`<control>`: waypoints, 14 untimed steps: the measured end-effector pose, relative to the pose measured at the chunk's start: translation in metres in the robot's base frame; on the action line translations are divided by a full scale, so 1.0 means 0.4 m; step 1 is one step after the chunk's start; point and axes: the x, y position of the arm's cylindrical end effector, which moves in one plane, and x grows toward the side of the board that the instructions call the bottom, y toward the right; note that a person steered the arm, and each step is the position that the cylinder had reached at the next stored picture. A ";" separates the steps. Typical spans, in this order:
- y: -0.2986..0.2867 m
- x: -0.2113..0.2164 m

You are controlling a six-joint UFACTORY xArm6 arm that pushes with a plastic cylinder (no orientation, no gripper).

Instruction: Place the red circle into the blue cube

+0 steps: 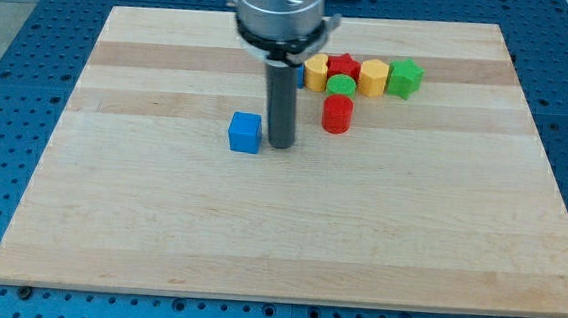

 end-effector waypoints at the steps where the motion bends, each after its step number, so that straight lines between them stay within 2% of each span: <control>1: 0.139 0.000; 2: 0.247 -0.018; 3: 0.263 -0.077; 8: 0.127 -0.152; 14: -0.082 -0.153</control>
